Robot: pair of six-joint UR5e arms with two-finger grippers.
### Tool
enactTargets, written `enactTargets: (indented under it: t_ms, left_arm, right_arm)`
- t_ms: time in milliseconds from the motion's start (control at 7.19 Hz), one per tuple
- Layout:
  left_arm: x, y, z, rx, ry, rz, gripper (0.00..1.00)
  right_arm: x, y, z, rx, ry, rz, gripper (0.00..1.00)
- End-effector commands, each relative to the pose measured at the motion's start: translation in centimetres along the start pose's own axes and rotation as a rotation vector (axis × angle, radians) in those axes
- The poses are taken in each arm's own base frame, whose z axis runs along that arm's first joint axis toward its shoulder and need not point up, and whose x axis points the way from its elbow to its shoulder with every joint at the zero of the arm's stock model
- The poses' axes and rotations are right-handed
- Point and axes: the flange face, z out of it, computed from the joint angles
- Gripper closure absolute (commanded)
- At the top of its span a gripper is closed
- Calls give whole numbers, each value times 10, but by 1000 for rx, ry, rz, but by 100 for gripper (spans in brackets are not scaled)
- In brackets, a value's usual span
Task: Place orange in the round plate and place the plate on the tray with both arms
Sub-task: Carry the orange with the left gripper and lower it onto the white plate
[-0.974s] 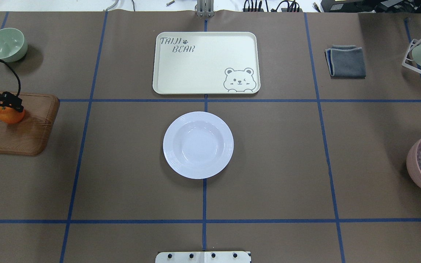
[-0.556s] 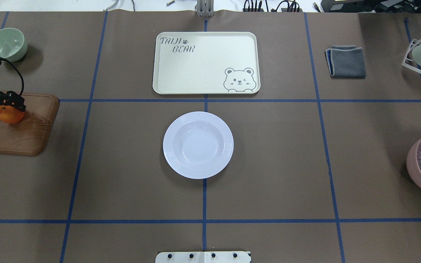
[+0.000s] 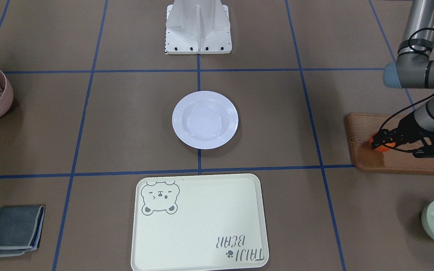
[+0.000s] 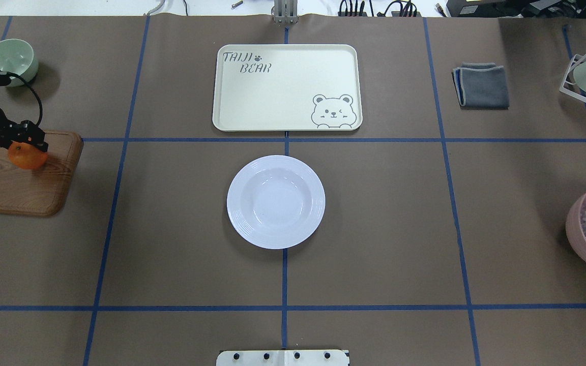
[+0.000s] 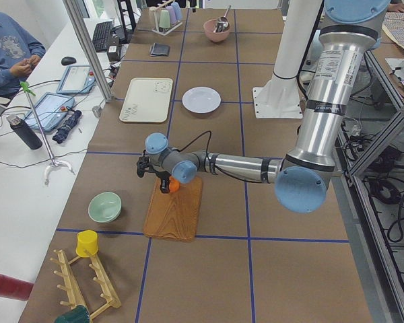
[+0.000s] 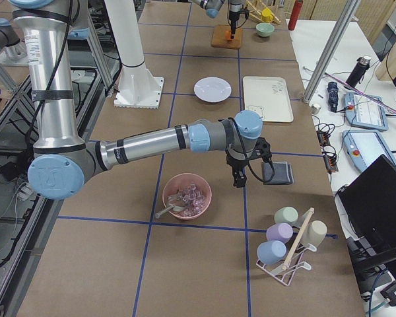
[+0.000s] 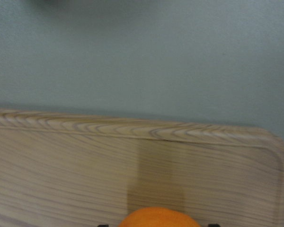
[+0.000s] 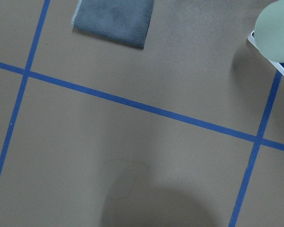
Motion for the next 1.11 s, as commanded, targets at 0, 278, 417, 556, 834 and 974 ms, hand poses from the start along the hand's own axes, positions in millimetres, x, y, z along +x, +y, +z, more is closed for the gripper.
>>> enactTargets:
  t_ms: [0,278,417,556,834,974]
  left_arm:
    - [102,-18,-19,-14,103,-107,100]
    - [219,2,-7,-69,145,-224,100]
    - [298,6,-17,-78,136,-319,100]
    - [363,31,-30,-61,102,-311,100]
    - [449,91,-42,-59,80,-313,100]
    - [481,117,-25,-43,68,-302,100]
  right_arm:
    - [-40,-21,3,1,-2,52,0]
    - [-68,-36,9,-4,-5,58,0]
    - [-85,-47,11,-3,-12,64,0]
    - [-107,-59,12,-2,-20,81,0]
    - [-140,-73,22,-16,-33,84,0]
    - [-153,-82,25,-18,-38,65,0]
